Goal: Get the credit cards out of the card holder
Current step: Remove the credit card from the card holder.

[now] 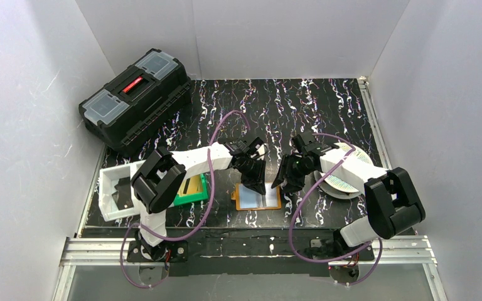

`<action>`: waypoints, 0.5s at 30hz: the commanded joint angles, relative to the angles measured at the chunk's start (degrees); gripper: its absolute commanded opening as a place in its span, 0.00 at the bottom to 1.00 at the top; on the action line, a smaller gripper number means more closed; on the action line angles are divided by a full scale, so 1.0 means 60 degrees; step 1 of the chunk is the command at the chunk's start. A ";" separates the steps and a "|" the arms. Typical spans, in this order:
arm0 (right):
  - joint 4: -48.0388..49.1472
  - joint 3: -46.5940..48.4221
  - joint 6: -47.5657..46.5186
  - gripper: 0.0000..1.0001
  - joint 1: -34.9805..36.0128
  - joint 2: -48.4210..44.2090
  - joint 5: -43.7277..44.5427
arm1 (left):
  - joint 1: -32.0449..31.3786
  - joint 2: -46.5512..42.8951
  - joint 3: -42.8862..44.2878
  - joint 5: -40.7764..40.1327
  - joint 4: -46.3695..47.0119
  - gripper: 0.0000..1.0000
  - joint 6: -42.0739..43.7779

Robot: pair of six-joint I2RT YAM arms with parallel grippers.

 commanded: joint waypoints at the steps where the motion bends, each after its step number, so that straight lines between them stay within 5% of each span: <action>1: 0.0507 -0.0152 0.0054 0.55 -0.0099 -0.0272 -0.0396 | -0.0048 -0.0017 0.0253 -0.0501 -0.0632 0.09 -0.0045; 15: 0.0342 0.0280 -0.0473 0.22 0.0247 0.0759 0.0183 | 0.0370 -0.0032 -0.0629 -0.0320 0.0191 0.14 -0.0638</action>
